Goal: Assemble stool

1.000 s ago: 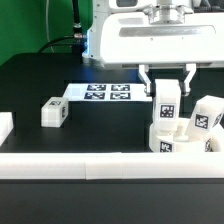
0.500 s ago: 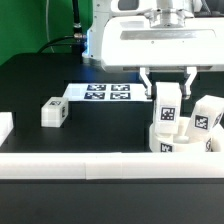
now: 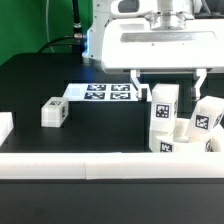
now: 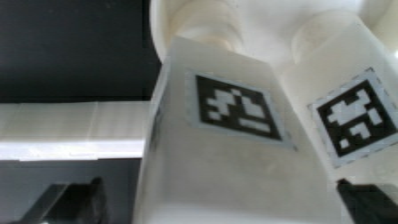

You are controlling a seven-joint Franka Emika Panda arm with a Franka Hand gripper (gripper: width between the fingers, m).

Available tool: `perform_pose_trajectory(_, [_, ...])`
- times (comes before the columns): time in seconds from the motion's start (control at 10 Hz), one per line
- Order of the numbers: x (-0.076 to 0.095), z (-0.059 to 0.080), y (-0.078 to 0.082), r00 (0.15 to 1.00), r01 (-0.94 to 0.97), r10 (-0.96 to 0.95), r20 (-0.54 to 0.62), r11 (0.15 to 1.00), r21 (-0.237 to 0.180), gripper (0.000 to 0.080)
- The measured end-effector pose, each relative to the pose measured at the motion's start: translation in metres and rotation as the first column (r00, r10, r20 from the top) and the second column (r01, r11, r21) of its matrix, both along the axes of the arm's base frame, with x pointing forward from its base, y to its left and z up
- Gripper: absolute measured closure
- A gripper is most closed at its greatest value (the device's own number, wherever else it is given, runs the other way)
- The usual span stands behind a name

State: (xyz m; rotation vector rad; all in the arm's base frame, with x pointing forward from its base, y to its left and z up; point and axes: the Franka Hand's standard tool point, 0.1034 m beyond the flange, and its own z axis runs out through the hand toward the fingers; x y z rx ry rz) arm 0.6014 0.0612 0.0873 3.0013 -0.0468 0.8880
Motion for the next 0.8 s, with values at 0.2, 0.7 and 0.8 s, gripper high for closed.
perform_pose_trajectory(0.2, [0.002, 0.009, -0.004, 1.000, 0.006, -0.005, -0.016, 1.000, 0.010, 0.0151])
perform_pose_trajectory(0.7, [0.011, 0.029, -0.011, 0.998, -0.012, 0.013, -0.056, 1.000, 0.018, 0.0151])
perform_pose_trajectory(0.8, [0.011, 0.029, -0.011, 0.998, -0.013, 0.014, -0.057, 1.000, 0.018, 0.0151])
